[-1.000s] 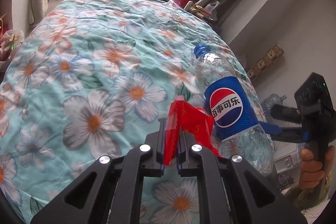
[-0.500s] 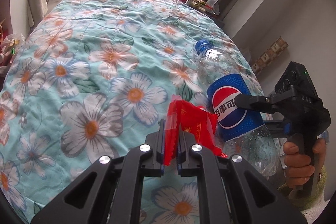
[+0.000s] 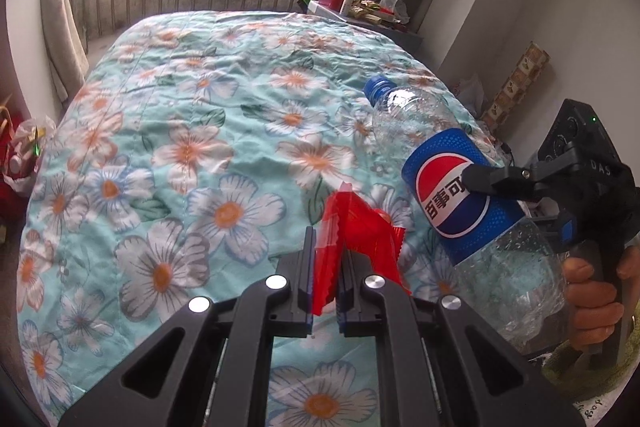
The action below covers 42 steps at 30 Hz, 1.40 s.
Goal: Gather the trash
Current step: 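Carry the red wrapper and Pepsi bottle to the blue wastebasket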
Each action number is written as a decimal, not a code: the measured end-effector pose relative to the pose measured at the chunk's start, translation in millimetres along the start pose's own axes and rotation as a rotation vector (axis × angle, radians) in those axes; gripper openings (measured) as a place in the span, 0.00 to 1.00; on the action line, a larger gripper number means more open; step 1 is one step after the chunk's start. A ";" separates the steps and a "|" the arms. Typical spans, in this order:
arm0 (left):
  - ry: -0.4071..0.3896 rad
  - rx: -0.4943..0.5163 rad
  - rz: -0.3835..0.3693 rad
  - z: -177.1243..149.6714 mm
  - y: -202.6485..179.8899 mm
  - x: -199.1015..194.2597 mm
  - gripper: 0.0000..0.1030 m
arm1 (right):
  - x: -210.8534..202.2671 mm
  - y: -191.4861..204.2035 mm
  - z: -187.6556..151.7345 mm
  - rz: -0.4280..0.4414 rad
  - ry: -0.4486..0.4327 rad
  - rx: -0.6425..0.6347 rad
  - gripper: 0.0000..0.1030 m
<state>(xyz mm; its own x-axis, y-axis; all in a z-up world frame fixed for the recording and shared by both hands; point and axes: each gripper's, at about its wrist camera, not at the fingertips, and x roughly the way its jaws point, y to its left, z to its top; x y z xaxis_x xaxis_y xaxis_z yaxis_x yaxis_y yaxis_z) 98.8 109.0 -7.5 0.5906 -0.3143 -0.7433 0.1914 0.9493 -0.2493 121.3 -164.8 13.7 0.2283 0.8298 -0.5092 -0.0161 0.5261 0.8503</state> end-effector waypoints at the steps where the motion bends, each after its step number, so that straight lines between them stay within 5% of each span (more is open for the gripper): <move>1: -0.005 0.009 0.002 0.5 -2.3 -1.7 0.07 | -2.7 0.4 -0.5 0.002 -0.007 -0.001 0.54; 14: -0.080 0.142 0.033 14.2 -38.4 -21.7 0.07 | -60.3 -8.8 -13.9 0.046 -0.092 -0.021 0.54; 23: -0.099 0.255 -0.012 33.6 -90.8 -18.9 0.07 | -121.7 -36.0 -31.2 0.092 -0.209 -0.005 0.54; 34: -0.057 0.469 -0.280 82.9 -228.7 22.8 0.07 | -305.3 -124.2 -93.7 -0.003 -0.649 0.170 0.54; 42: 0.153 0.599 -0.442 87.9 -359.5 105.5 0.08 | -391.0 -215.8 -175.2 -0.138 -0.890 0.420 0.54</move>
<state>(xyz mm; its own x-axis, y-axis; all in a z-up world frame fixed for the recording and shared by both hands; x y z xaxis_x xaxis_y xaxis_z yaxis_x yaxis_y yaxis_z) 161.2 -265.0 58.3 0.2531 -0.6221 -0.7408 0.8037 0.5615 -0.1969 -135.1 -570.2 5.8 0.8525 0.2335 -0.4677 0.3725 0.3562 0.8569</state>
